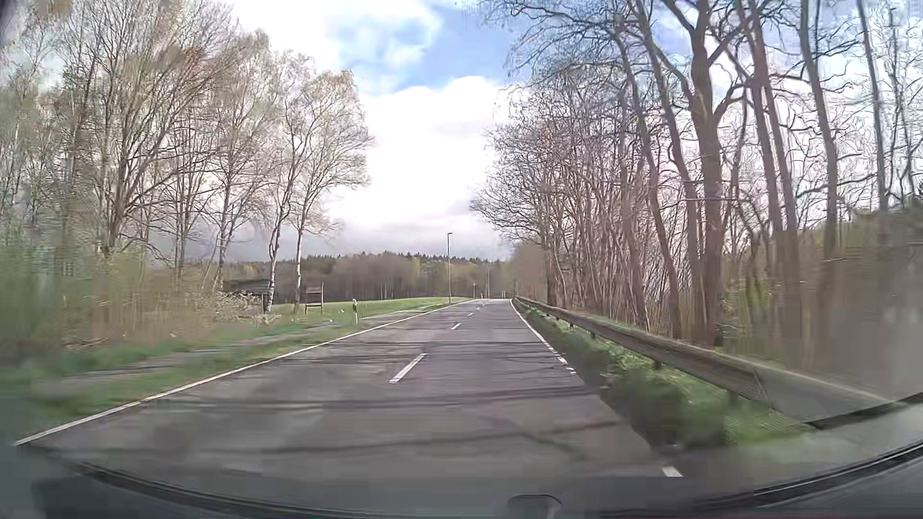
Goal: Follow the waypoints while adhering to traffic rules and regulations
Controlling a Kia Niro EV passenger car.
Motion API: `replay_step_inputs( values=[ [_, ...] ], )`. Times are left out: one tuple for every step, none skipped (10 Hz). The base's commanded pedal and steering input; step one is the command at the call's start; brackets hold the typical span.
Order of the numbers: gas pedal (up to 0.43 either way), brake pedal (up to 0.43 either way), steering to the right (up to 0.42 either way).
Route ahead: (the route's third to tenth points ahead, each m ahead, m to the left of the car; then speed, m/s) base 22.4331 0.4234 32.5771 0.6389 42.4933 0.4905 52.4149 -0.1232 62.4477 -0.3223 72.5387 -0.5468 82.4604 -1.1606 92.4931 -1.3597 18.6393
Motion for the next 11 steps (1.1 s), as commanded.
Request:
replay_step_inputs(
  values=[
    [0.098,0.000,0.003],
    [0.098,0.000,0.002],
    [0.098,0.000,0.002],
    [0.098,0.000,0.002],
    [0.098,0.006,0.002],
    [0.098,0.000,0.001],
    [0.087,0.000,0.001],
    [0.087,0.000,0.001],
    [0.087,0.000,0.001],
    [0.087,0.000,0.002],
    [0.087,0.000,0.003]
  ],
)
